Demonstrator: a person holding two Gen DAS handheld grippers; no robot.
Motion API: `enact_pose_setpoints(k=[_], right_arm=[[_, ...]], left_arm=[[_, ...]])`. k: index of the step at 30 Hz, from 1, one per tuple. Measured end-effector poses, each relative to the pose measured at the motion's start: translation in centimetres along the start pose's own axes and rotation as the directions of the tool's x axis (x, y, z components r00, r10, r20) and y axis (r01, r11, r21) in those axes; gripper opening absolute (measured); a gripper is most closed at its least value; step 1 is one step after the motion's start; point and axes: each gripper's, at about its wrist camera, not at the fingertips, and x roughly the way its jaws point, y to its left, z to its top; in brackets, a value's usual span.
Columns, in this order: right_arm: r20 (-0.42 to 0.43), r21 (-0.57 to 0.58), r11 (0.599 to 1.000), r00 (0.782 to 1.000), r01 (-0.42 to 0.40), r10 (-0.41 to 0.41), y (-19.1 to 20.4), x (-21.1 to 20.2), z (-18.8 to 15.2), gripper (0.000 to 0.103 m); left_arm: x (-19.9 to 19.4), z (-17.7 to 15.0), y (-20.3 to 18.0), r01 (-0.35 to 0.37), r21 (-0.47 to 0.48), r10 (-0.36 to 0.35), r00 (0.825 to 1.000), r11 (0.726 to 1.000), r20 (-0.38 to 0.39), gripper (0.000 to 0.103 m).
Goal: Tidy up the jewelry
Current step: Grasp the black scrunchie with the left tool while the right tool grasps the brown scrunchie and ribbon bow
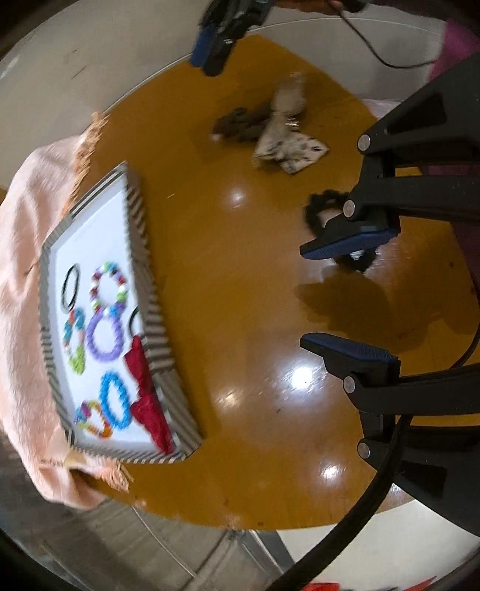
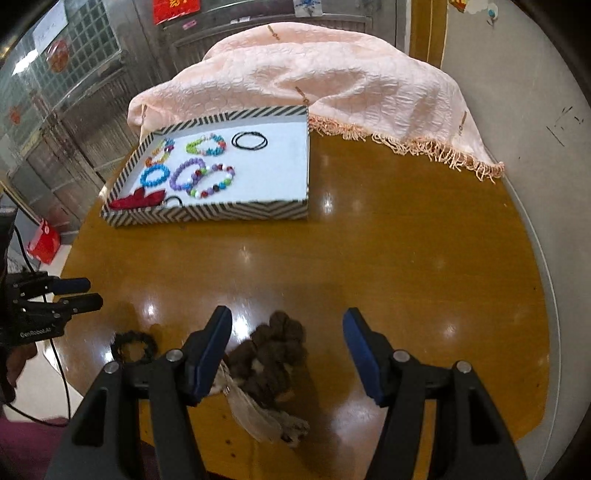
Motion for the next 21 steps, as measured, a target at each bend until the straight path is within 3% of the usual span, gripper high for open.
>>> enact_pose_setpoints(k=[3, 9, 14, 19, 21], right_arm=[[-0.016, 0.000, 1.000, 1.000, 0.003, -0.003, -0.3, -0.1, -1.0, 0.066], [-0.056, -0.047, 0.996, 0.996, -0.078, 0.075, 0.5, -0.2, -3.4, 0.065], [-0.107, -0.112, 0.988, 0.990, -0.107, 0.095, 2.1, 1.2, -4.9, 0.065], [-0.126, -0.105, 0.984, 0.984, -0.142, 0.128, 3.2, 2.7, -5.2, 0.065], [-0.135, -0.097, 0.989, 0.986, -0.115, 0.102, 3.4, 3.8, -5.3, 0.065]], left_arm=[[1.1, -1.2, -0.9, 0.006, 0.051, -0.004, 0.999, 0.999, -0.039, 0.035], [2.3, -2.5, -1.6, 0.010, 0.089, -0.004, 0.997, 0.996, -0.071, 0.035], [3.0, -2.6, -1.8, 0.011, 0.088, -0.005, 0.997, 0.996, -0.077, 0.036], [3.9, -2.3, -2.2, -0.018, 0.100, 0.023, 0.998, 0.995, -0.055, 0.039], [4.1, -2.0, -2.7, -0.032, 0.121, 0.038, 0.998, 0.992, -0.048, 0.039]])
